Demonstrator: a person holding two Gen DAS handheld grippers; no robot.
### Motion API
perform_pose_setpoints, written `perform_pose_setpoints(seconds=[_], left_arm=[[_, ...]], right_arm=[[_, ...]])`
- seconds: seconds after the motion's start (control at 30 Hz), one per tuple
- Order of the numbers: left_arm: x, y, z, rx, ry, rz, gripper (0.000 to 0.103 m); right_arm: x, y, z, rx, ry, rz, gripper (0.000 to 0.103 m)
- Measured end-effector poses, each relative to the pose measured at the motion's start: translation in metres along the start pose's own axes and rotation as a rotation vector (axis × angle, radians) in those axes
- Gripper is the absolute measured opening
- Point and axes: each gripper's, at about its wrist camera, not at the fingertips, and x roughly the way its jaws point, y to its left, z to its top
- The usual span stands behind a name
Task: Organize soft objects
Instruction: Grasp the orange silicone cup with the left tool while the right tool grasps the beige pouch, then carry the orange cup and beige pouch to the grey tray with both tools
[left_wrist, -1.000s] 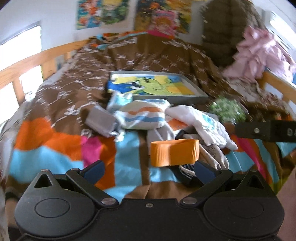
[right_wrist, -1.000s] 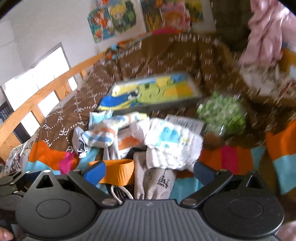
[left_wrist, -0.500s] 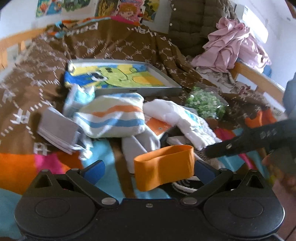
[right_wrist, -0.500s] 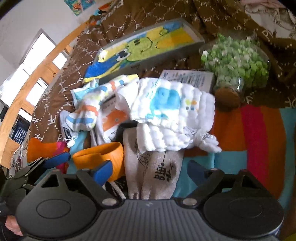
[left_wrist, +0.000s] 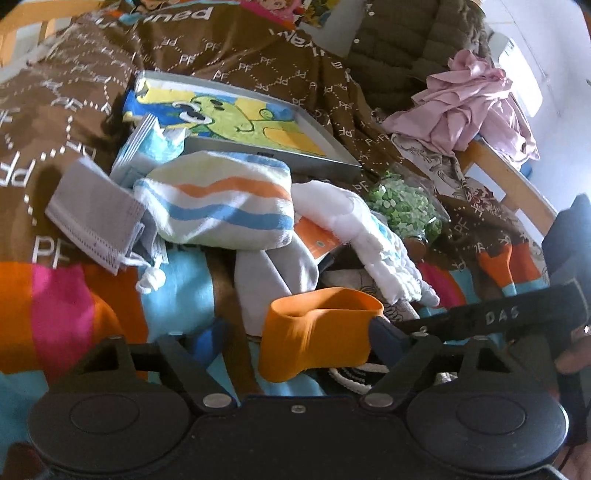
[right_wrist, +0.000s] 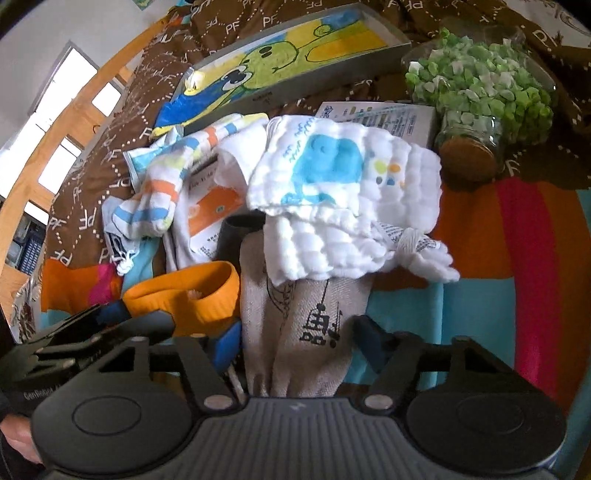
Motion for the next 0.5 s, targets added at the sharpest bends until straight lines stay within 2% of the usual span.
perform_pose_setpoints(seconds=[0.07, 0.13, 0.27, 0.33, 0.4, 0.5], left_arm=[[0.0008, 0.0019, -0.0007, -0.023, 0.006, -0.014, 0.072], [0.0014, 0.0019, -0.0013, -0.033, 0.013, -0.030, 0.051], [0.0043, 0.0044, -0.0031, -0.068, 0.037, -0.054, 0.037], [0.0053, 0.0065, -0.0032, -0.086, 0.050, -0.055, 0.025], [0.0055, 0.0057, -0.0025, -0.095, 0.062, -0.039, 0.022], [-0.0012, 0.0033, -0.0007, -0.112, 0.035, -0.040, 0.020]], right_arm=[[0.0001, 0.0020, -0.0013, -0.008, -0.001, 0.001, 0.060], [0.0001, 0.0029, -0.0025, -0.015, -0.002, 0.000, 0.052], [0.0010, 0.0020, -0.0031, -0.013, -0.001, 0.007, 0.044], [0.0012, 0.0012, -0.0034, -0.011, -0.004, 0.017, 0.039], [0.0015, 0.0014, -0.0037, -0.013, -0.003, 0.019, 0.032], [-0.0016, 0.0028, -0.0052, -0.024, -0.011, 0.020, 0.023]])
